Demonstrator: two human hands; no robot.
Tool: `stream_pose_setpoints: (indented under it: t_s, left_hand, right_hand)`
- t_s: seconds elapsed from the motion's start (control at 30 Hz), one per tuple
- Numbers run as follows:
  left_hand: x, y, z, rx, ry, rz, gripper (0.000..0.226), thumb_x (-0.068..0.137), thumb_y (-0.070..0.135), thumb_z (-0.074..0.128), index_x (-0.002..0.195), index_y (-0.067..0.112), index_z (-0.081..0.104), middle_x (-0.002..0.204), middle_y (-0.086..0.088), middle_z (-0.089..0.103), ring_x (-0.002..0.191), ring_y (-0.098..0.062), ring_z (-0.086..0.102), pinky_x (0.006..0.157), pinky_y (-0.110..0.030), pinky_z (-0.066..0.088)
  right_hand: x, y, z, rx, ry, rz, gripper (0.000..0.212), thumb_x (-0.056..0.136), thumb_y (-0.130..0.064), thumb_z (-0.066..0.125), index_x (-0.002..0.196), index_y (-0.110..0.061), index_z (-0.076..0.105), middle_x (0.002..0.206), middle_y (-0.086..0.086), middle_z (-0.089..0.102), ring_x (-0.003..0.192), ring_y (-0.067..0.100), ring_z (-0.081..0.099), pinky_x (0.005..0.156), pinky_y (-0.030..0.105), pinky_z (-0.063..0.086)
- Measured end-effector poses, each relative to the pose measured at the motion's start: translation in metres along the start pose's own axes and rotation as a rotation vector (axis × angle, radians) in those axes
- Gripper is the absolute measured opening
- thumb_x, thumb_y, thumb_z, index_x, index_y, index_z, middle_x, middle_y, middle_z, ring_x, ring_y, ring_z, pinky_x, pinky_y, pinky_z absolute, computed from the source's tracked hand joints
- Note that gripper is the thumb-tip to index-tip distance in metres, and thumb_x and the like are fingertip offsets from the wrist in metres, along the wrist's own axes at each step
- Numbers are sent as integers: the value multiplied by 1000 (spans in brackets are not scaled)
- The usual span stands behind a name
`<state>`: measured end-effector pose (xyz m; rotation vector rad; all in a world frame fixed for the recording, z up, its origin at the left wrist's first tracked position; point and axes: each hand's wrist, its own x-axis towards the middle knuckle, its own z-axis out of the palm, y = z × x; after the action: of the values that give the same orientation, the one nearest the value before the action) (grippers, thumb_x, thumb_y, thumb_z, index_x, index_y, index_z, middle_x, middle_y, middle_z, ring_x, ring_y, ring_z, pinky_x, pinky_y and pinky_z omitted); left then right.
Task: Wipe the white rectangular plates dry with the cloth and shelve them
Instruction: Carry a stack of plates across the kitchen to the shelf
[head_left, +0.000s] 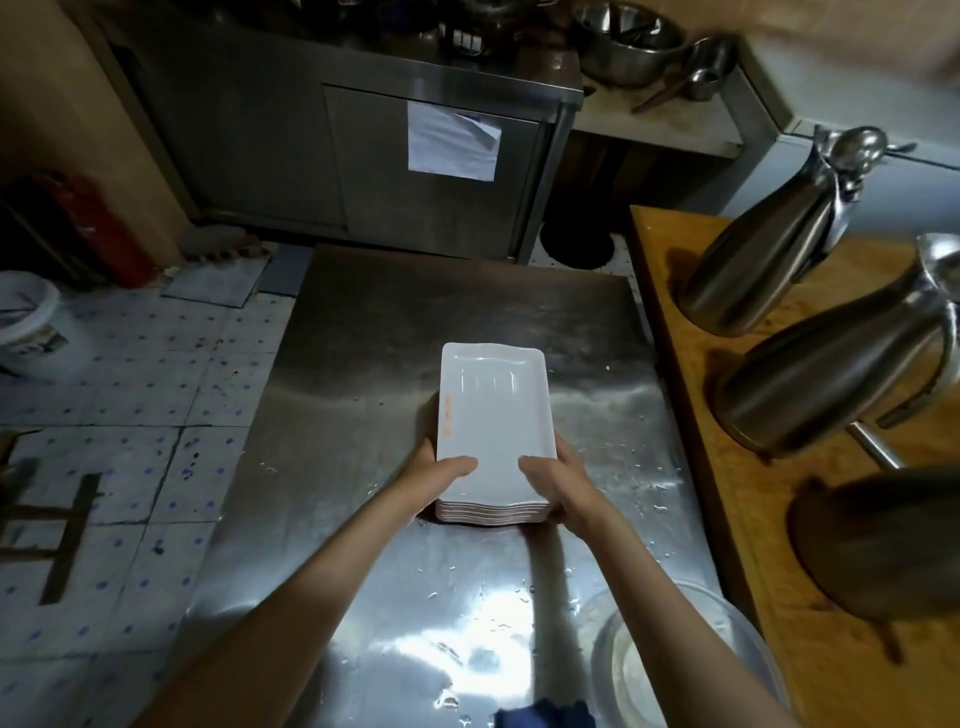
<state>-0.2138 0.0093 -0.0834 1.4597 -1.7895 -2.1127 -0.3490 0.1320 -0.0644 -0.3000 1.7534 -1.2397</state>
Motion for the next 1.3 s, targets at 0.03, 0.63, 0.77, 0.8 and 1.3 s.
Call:
stream_pose_setpoints:
  t_s: [0.03,0.63,0.77,0.8,1.3]
  left_hand:
    - [1,1,-1,-9,-7,-8,73,59,38,70,126,18,53,117,1,66,103,-15,63,94,-34,50]
    - [-9,1,-7,-110,-94,7,70,84,12,60,139,43,29,128,9,57,116,-23,53,97,-51,46]
    - [-21,1,-8,-144,-138,17,73,78,11,58,138,42,31,128,5,58,115,-24,55,90,-45,51]
    - [-25,2,-8,-148,-152,23,77,71,16,58,138,42,32,129,5,57,116,-24,54,92,-46,50]
    - [-82,34,20,-125,-269,190,85,64,14,59,141,34,28,124,5,57,111,-16,53,89,-35,49]
  right_hand:
    - [-2,0,1,5,-13,16,67,60,-16,58,127,-20,55,109,5,69,93,22,68,59,25,51]
    - [-20,7,9,138,-3,-6,62,79,4,60,130,-27,44,115,0,63,103,21,62,77,34,55]
    - [-30,12,12,178,46,6,66,80,7,59,134,-28,42,115,2,63,102,23,62,81,39,55]
    - [-33,13,12,197,45,8,67,80,7,59,134,-29,42,116,3,63,103,24,62,78,38,55]
    - [-110,-3,-13,251,194,-184,77,74,-2,68,135,-37,38,122,1,59,109,24,59,72,31,55]
